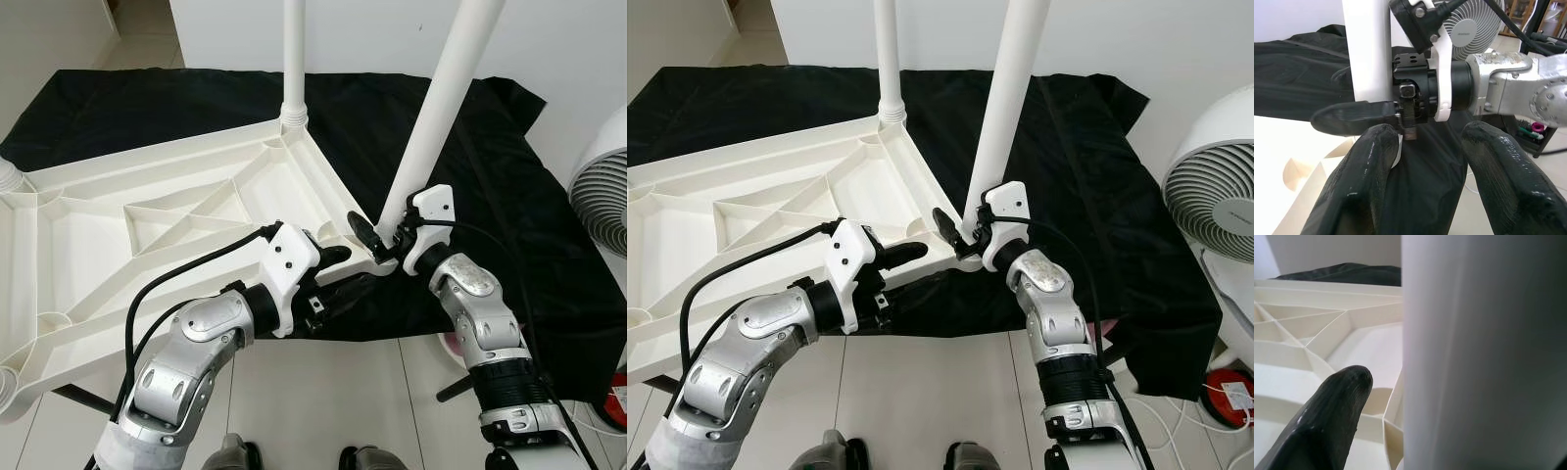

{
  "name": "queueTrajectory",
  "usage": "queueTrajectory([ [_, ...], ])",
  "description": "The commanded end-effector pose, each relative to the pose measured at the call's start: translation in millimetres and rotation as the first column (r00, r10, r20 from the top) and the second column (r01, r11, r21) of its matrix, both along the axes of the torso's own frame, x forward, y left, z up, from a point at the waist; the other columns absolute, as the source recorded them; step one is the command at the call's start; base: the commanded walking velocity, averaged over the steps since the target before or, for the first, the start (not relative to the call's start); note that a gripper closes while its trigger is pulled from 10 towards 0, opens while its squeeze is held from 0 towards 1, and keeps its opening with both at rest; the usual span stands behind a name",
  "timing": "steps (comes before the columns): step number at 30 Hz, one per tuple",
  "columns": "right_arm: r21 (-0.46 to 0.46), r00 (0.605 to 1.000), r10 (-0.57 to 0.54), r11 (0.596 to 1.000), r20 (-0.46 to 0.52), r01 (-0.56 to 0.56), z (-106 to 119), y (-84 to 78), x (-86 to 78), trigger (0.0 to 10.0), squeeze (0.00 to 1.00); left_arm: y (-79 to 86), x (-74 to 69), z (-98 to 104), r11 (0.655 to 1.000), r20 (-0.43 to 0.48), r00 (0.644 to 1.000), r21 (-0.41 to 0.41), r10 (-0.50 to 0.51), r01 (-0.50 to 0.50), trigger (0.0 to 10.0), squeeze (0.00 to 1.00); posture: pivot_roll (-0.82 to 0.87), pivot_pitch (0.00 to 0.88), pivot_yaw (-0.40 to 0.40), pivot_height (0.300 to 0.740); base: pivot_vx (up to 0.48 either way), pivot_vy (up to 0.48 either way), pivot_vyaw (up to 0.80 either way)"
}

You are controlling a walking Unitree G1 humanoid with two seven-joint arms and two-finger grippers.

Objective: Building children table

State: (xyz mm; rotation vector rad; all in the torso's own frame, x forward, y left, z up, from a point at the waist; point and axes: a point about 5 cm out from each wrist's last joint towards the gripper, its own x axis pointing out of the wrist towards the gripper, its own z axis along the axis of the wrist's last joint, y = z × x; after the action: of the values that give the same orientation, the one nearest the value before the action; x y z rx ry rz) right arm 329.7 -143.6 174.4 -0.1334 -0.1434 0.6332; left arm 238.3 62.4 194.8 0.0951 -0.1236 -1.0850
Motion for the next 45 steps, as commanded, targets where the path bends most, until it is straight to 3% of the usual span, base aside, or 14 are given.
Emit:
queueTrajectory([
  [1,-0.013,0.998,0.066,0.998,-0.014,-0.067,-1.1,1.6,2.4,10.0,0.0,2.2,0.7,0.8,0.999,-0.003,0.999,-0.003,0.047,-0.047,10.0,0.0,-0.02,0.116,0.039,0.74,0.0,0.0,0.0],
  [10,-0.059,0.986,0.167,0.984,-0.03,-0.168,-4.9,-2.4,5.1,10.0,0.0,3.8,0.3,1.9,0.999,0.001,0.999,0.003,0.046,-0.046,10.0,0.0,-0.02,0.115,0.047,0.74,0.0,0.0,0.0],
  [11,-0.054,0.984,0.175,0.983,-0.041,-0.177,-6.3,-2.6,5.4,0.0,0.0,3.9,0.5,1.9,0.999,-0.002,0.999,0.001,0.045,-0.045,10.0,0.0,-0.01,0.115,0.048,0.74,0.0,0.0,0.0],
  [21,-0.015,0.981,0.18,0.983,-0.07,-0.181,-13.5,-2.6,2.2,0.0,0.0,4.4,1.1,2.2,0.999,-0.002,0.999,0.001,0.052,-0.052,10.0,0.0,-0.02,0.121,0.039,0.74,0.0,0.0,0.0],
  [22,-0.016,0.984,0.163,0.986,-0.073,-0.164,-14.9,-2.1,2.2,5.1,0.0,4.3,1.0,2.1,0.999,-0.003,0.999,-0.001,0.05,-0.05,10.0,0.0,-0.02,0.121,0.039,0.74,0.0,0.0,0.0],
  [23,-0.016,0.986,0.15,0.988,-0.076,-0.152,-15.9,-1.8,2.3,5.1,0.0,4.2,0.9,2.1,0.999,-0.005,0.999,-0.003,0.05,-0.05,10.0,0.0,-0.02,0.121,0.039,0.74,0.0,0.0,0.0],
  [24,-0.003,0.99,0.116,0.993,-0.08,-0.117,-17.5,-0.2,1.9,10.0,0.0,4.0,1.2,2.0,0.999,-0.006,0.999,-0.004,0.051,-0.051,10.0,0.0,-0.02,0.123,0.034,0.74,0.0,0.0,0.0],
  [35,0.068,0.99,-0.104,0.992,-0.091,0.11,-24.0,16.3,-7.7,10.0,0.0,2.0,-0.1,0.9,0.999,-0.002,0.999,-0.005,0.051,-0.051,10.0,0.0,-0.02,0.114,0.014,0.74,0.0,0.0,0.0],
  [39,0.122,0.957,-0.258,0.954,-0.134,0.274,-27.9,28.0,-14.5,10.0,0.0,0.0,-0.3,0.9,0.999,0.0,0.999,-0.007,0.044,-0.044,10.0,0.0,-0.02,0.103,0.009,0.74,0.0,0.0,0.0],
  [41,0.132,0.949,-0.276,0.946,-0.153,0.296,-29.3,30.7,-16.2,10.0,0.0,-0.4,-0.5,0.9,0.999,0.001,0.999,-0.007,0.043,-0.043,10.0,0.0,-0.02,0.103,0.009,0.74,0.0,0.0,0.0],
  [42,0.143,0.925,-0.341,0.92,-0.169,0.365,-30.9,36.7,-21.7,10.0,0.0,-0.8,-0.9,1.1,0.999,0.001,0.999,-0.007,0.041,-0.041,10.0,0.0,-0.02,0.098,0.008,0.74,0.0,0.0,0.0],
  [45,0.148,0.911,-0.379,0.903,-0.161,0.403,-29.9,38.4,-23.9,10.0,0.0,-0.6,-0.9,1.0,0.999,0.002,0.999,-0.007,0.04,-0.04,10.0,0.0,-0.01,0.095,0.006,0.74,0.0,0.0,0.0],
])
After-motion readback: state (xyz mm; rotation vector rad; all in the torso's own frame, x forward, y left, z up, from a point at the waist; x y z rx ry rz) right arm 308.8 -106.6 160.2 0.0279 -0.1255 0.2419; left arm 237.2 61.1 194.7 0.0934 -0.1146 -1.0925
